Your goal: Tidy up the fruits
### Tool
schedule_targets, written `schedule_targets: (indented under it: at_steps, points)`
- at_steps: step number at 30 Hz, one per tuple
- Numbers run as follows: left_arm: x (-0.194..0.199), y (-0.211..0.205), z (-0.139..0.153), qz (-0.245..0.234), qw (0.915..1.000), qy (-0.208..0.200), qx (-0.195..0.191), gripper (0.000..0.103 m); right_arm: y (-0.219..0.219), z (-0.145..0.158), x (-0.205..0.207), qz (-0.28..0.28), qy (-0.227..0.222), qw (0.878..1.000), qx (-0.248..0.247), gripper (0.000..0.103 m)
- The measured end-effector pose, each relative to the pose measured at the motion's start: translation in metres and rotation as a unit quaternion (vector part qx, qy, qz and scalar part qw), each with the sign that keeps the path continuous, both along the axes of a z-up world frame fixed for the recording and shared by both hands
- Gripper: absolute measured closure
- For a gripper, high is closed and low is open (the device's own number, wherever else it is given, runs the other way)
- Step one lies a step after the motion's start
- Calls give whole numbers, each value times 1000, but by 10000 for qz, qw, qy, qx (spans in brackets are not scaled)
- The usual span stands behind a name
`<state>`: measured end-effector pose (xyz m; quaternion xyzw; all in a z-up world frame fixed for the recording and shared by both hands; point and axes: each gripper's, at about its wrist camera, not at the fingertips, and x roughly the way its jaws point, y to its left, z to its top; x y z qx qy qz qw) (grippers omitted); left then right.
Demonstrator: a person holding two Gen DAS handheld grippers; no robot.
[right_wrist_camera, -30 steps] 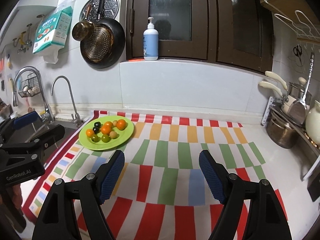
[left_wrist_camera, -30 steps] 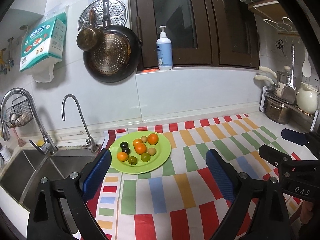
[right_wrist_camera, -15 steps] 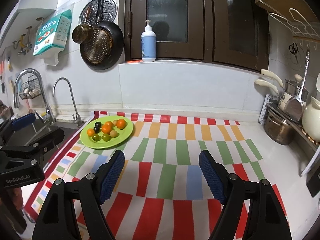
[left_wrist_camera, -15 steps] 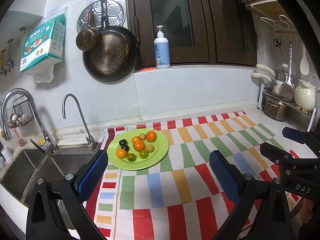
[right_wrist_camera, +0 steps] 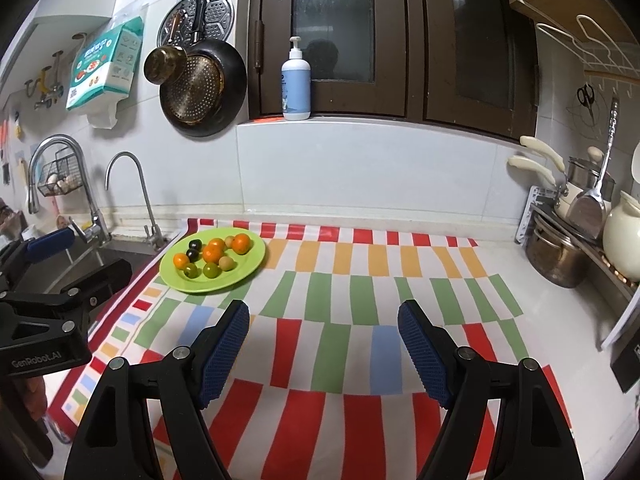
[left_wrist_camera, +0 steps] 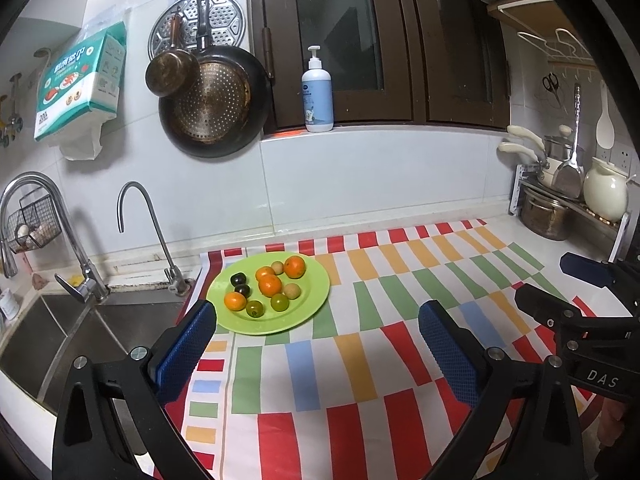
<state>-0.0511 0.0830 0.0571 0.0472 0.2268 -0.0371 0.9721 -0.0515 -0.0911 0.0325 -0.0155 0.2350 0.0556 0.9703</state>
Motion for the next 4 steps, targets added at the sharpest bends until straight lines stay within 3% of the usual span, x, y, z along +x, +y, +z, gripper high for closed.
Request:
schedule_targets:
  at_steps: [4]
  points:
    - [0,0,0,-10,10000,-2,-10,0,0,-1,0,11,16,10000,3,26]
